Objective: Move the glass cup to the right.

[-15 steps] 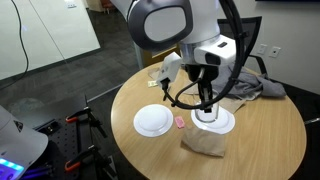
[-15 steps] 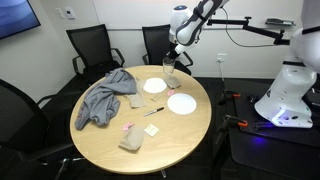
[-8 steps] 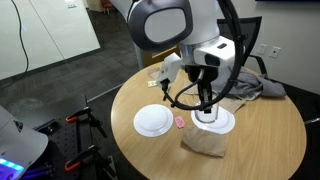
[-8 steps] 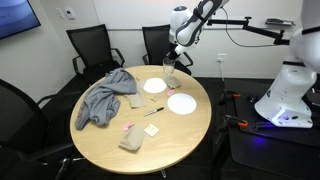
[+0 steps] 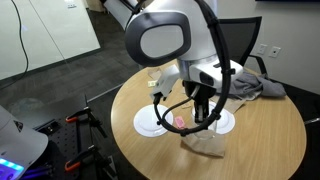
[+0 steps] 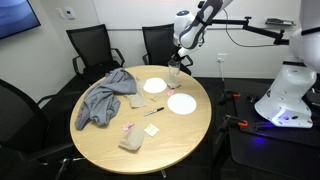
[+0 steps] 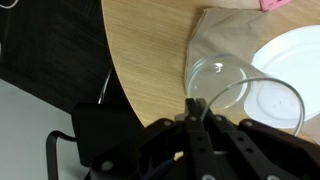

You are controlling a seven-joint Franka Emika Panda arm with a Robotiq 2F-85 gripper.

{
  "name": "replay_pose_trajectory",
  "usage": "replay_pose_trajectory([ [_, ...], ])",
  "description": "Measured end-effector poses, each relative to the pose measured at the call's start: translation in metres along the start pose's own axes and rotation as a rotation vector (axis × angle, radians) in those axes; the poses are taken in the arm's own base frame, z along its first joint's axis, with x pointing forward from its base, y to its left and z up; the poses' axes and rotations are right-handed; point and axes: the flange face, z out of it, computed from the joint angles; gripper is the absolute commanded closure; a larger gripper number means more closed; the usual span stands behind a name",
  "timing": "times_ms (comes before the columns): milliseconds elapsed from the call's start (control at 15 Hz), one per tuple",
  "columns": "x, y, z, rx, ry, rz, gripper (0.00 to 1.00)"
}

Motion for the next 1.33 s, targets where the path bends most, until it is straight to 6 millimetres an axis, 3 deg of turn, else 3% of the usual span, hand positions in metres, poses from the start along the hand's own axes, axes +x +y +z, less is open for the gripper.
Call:
replay_pose_trajectory([
  [1333, -0.063, 0.073, 0.036, -0.088, -0.127, 0.153, 0.99],
])
